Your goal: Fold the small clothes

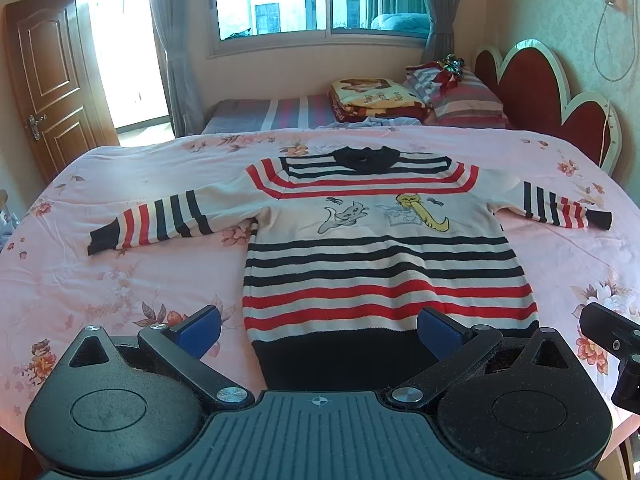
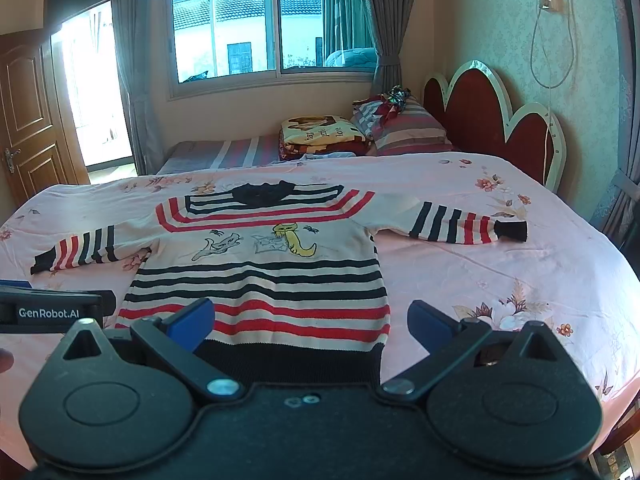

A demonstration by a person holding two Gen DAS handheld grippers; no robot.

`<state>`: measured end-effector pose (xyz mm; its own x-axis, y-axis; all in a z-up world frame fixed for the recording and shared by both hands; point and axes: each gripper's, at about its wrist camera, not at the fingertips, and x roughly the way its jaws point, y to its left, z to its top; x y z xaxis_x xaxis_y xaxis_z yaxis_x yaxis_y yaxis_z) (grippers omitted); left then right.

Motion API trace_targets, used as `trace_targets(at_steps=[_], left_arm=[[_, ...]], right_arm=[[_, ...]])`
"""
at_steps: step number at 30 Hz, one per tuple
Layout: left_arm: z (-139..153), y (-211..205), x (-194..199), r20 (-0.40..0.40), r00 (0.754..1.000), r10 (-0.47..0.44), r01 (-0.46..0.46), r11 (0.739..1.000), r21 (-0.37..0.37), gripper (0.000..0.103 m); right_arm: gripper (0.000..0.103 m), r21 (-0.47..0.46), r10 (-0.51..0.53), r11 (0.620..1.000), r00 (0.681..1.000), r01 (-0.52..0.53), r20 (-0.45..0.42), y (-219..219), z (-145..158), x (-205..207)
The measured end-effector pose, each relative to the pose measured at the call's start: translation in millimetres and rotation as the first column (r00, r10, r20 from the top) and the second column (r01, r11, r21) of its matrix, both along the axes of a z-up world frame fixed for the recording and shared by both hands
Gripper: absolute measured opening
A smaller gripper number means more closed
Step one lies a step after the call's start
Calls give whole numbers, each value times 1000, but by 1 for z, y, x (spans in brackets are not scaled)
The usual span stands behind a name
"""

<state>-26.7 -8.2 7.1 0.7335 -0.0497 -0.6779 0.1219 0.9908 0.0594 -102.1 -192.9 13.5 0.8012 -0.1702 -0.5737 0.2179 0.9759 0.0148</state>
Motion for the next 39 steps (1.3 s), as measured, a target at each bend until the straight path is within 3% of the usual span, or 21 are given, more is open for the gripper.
trace_targets(at_steps=[7, 12, 17, 25, 29, 39], left_arm=[[-2, 1, 3, -1, 1000, -1, 1, 1000, 0, 103], [-6, 0, 9, -11, 1000, -8, 8, 1000, -3, 103], [-14, -2, 21, -32, 999, -2, 2, 1000, -8, 103], [-28, -14, 49, -67, 998, 13, -13, 1000, -1, 103], [-34, -28, 72, -76, 997, 12, -12, 1000, 3, 103], [-57, -76, 150, -118, 993, 1, -8, 998, -60, 103]], right_arm=[[102, 2, -5, 1000, 1000, 5, -23, 0, -1, 1], [102, 23, -45, 999, 999, 45, 23, -6, -5, 3], [102, 40, -97, 994, 991, 101, -87, -16, -14, 10], [102, -26, -137, 991, 987, 135, -79, -34, -22, 25], [102, -46, -153, 988, 987, 151, -46, -59, -24, 40], [102, 43, -217, 975, 974, 220, -69, -145, -41, 97]])
